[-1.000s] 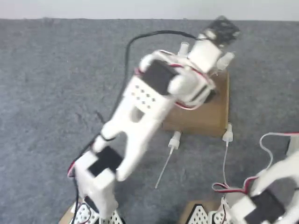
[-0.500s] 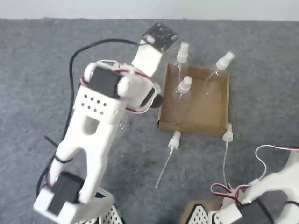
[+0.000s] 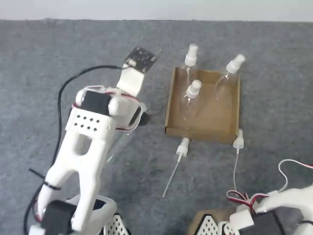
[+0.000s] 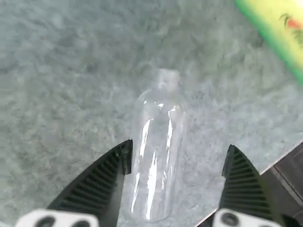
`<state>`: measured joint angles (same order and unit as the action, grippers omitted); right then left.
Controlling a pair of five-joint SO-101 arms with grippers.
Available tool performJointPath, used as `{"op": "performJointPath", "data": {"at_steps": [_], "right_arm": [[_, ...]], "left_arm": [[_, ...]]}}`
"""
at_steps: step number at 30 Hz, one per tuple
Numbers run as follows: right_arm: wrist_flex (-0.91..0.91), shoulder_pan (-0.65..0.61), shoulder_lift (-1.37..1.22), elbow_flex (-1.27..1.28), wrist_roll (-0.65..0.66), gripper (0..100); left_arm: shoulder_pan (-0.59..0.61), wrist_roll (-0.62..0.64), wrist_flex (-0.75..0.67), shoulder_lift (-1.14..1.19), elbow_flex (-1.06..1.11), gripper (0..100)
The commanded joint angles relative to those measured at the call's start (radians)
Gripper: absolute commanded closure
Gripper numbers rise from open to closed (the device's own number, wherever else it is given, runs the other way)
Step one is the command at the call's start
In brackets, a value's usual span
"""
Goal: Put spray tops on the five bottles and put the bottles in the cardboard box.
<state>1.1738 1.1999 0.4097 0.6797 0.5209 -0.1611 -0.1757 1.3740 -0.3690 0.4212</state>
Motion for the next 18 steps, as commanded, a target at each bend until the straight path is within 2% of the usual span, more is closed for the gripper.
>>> {"op": "performJointPath", "data": {"at_steps": [1,5,13,18], "right_arm": [[-0.056,0.012,-0.025,0.037,0.043,74.2],[-0.114,0.010,-0.070,0.084,0.044,74.2],[-0.246,0.007,-0.154,0.169,0.044,74.4],[-0.306,-0.024,-0.213,0.170,0.049,74.6]], "left_arm": [[0.029,-0.012,-0.084,-0.069,0.090,77],[0.063,-0.012,-0.127,-0.083,0.180,77],[0.054,0.000,-0.207,-0.120,0.352,77],[0.052,0.081,-0.308,-0.130,0.455,77]]}}
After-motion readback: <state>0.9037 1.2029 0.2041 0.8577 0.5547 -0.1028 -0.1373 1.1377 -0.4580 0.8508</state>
